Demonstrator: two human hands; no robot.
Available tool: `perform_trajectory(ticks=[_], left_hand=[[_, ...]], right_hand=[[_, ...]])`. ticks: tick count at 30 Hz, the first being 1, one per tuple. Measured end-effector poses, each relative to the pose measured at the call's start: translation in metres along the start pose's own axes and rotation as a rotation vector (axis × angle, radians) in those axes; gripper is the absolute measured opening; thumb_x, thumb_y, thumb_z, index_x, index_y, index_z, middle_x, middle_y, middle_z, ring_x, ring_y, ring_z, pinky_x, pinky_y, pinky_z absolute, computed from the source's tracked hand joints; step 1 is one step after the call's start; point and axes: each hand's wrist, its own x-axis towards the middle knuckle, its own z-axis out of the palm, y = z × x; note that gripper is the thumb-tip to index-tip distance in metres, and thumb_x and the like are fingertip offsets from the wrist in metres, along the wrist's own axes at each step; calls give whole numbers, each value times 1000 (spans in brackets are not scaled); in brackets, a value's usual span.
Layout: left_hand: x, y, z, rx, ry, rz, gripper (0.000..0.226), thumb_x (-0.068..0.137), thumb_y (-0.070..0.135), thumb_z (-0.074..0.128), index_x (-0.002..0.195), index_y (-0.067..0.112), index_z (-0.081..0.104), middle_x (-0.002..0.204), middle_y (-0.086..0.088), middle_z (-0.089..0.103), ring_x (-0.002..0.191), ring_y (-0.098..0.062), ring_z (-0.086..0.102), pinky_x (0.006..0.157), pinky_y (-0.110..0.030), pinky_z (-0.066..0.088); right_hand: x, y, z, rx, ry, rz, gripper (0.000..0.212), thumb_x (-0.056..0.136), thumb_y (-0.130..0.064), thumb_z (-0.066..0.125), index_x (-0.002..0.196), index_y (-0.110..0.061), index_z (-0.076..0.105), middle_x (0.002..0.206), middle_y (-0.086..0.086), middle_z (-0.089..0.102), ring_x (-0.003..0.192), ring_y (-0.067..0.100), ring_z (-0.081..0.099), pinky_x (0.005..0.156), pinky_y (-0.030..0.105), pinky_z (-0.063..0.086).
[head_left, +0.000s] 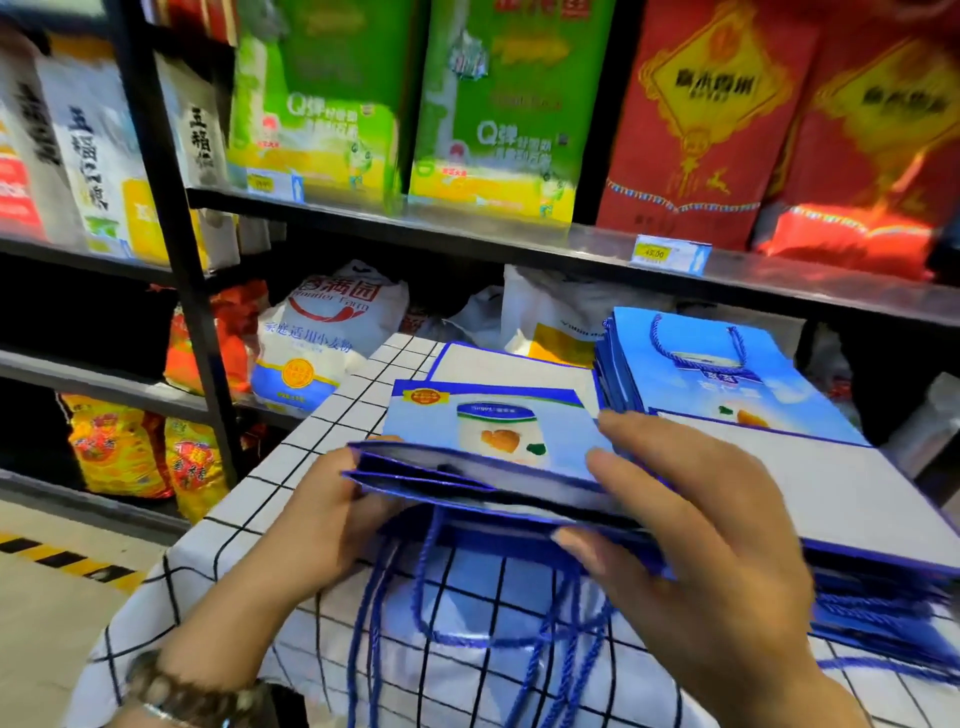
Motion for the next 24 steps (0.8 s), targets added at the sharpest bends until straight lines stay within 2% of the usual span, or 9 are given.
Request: perform_trajectory(ticks=[2,4,7,9,12,15,18,21,24], left_hand=[[1,6,-1,-136,64,33,9,70,16,72,75,20,65,60,21,66,58,10,60,55,-10,45],[3,12,-2,-262,221,24,22,77,-4,62,77,18,63,58,16,67,56,6,60,53,-8,45],[11,22,-10,-260,371,84,38,82,-15,48,85,22,54,62,24,67,64,3,63,53,-4,45],[20,41,-17,-281,451,143,36,83,-11,50,86,25,54,65,25,67,67,2,64,55,-6,47],[31,76,-26,-274,481,305,22,74,19,70,94,22,60,83,15,72,77,-6,68,65,-21,56],[49,113,-41,-175,480,460,29,75,15,69,102,18,57,83,24,70,79,0,67,65,-15,53],[68,150,-49,31,324,491,91,49,52,81,121,7,50,96,22,68,88,2,65,71,-17,53],[89,170,-35,76,188,498,92,50,25,83,130,21,36,123,15,58,110,-2,58,89,-29,50],[119,171,3,9,192,440,79,56,17,79,122,27,38,119,13,59,106,-4,59,88,-34,51]], right_hand=[[-4,10,-6,115,246,137,33,86,-31,56,113,-14,50,124,-5,54,114,21,52,97,30,39],[-8,17,-4,411,392,408,48,74,-20,61,119,-31,50,127,-8,53,119,20,50,101,32,40],[-3,23,15,786,136,810,71,66,-5,67,118,-50,48,119,-23,59,115,-1,53,96,14,41],[3,29,28,742,4,859,56,72,4,72,107,-36,54,102,-24,66,97,-4,61,79,8,45],[29,32,27,710,177,890,31,75,8,64,87,-19,56,77,-12,70,69,2,62,65,16,48],[64,35,6,756,351,771,34,75,7,65,88,-23,58,81,-9,71,72,1,64,66,14,50],[93,51,-23,699,308,655,30,70,-5,71,92,-23,61,89,-7,72,80,5,65,71,19,52],[109,80,-48,596,129,735,21,77,-5,67,87,-23,63,83,-10,73,78,7,66,74,29,55],[112,113,-71,627,-85,846,26,84,5,52,92,-16,64,72,-12,72,68,4,67,63,24,56]])
